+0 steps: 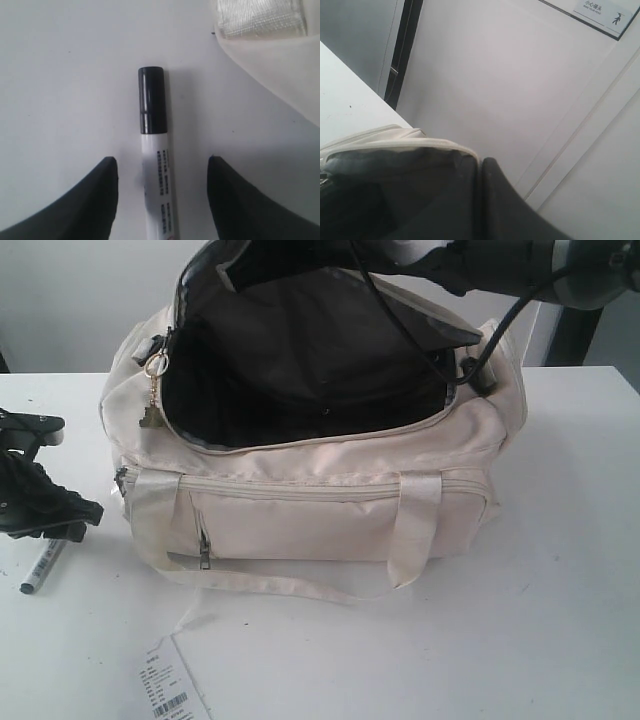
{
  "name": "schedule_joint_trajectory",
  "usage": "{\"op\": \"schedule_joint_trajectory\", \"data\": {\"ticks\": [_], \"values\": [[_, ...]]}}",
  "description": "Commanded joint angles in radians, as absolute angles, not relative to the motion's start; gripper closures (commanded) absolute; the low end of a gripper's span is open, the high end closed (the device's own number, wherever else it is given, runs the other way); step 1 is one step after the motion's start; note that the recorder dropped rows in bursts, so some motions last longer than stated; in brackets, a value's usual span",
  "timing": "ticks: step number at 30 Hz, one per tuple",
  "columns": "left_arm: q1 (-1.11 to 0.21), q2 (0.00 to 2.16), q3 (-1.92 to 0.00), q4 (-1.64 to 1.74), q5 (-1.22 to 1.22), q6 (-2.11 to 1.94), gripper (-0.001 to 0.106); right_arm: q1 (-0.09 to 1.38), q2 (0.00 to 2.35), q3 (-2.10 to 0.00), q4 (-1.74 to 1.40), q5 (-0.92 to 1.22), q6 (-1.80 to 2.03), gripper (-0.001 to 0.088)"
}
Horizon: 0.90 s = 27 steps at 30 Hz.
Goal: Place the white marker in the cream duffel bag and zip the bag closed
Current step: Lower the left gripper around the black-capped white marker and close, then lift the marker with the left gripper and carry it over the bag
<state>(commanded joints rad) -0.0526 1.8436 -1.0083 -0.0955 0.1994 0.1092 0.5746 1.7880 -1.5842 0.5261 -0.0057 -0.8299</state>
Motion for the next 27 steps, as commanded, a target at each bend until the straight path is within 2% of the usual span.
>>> {"op": "schedule_joint_trajectory", "data": {"ticks": [4, 8, 10, 11, 12, 21, 27], "values": [[-0.053, 1.860, -1.008, -0.096, 0.201, 0.109, 0.049, 0.575, 1.788, -1.584, 0.526, -0.006, -0.830, 0.0868], [-0.053, 1.873, -1.008, -0.096, 0.201, 0.109, 0.058, 0.575, 1.788, -1.584, 0.526, -0.006, -0.830, 0.0868], [-0.053, 1.874, -1.008, -0.096, 0.210, 0.109, 0.081, 0.575, 1.788, -1.584, 0.526, -0.006, -0.830, 0.0868], [-0.053, 1.872, -1.008, -0.096, 0.215, 0.109, 0.099, 0.575, 1.788, -1.584, 0.526, -0.006, -0.830, 0.0868], [-0.053, 1.872, -1.008, -0.096, 0.219, 0.109, 0.105, 0.575, 1.788, -1.584, 0.526, -0.006, -0.830, 0.0868], [-0.053, 1.699, -1.000, -0.096, 0.196, 0.039, 0.105, 0.575, 1.788, -1.584, 0.526, -0.006, -0.830, 0.0868], [-0.053, 1.560, -0.898, -0.096, 0.126, 0.030, 0.105, 0.575, 1.788, -1.584, 0.527, 0.000, -0.825, 0.0868]]}}
